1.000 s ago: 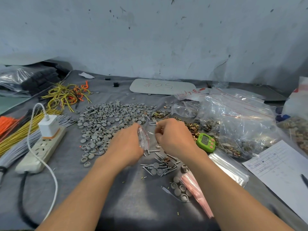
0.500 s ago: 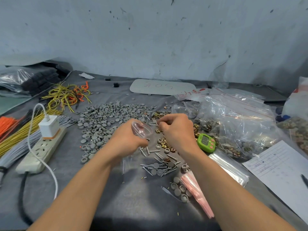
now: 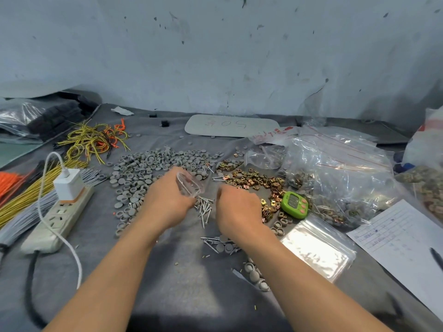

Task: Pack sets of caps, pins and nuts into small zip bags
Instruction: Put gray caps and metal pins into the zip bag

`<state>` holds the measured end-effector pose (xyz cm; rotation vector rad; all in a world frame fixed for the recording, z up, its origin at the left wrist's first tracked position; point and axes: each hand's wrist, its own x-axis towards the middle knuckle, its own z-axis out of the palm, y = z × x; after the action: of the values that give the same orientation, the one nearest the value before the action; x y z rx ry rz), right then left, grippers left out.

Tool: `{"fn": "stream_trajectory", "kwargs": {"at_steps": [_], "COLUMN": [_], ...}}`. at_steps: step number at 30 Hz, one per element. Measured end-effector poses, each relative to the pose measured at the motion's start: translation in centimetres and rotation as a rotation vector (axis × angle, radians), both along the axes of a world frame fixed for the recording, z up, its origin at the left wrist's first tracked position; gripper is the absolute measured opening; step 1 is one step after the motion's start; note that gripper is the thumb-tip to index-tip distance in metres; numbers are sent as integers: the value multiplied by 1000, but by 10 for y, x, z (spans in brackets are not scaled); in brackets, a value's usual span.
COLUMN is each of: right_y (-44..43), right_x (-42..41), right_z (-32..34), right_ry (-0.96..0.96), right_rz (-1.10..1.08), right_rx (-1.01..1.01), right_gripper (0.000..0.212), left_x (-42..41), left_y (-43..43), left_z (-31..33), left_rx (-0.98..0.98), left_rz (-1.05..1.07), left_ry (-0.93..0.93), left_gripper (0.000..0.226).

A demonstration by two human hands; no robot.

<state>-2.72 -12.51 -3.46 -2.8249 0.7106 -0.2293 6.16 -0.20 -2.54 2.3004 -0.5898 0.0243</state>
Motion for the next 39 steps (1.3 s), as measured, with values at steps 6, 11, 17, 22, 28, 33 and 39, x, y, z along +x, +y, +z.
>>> {"fn": "stream_trajectory", "kwargs": {"at_steps": [6,11,17,22,28,33,39], "right_y": [-2,0,-14,5,9,0,-2], "right_x": [4,10,12,14,16,10,13], "right_z": [12,12,16,-7,-6,5,26], "right_ry": [-390,-440,-435,133,163,202,-407], "right_rz": [177,229,-49,-23,-101,-154,-102], "right_rx": [408,647,578,185,138,109,567], "right_gripper": [17,16,18,31,34,23,17], "left_x": [-6,-6,0,4,6,8,4], "left_y": [-5,-6,7,10,10,11,6], "left_z": [-9,0,5,4,3,1,-3], "left_rx": [310,213,-22,-179,-39,47,197], "left_rz": [-91,-209,-52,32,16,12,-14], "left_ry": [-191,12,101,121,55,24,-45], "left_gripper": [43,43,42,32,34,40,50]}}
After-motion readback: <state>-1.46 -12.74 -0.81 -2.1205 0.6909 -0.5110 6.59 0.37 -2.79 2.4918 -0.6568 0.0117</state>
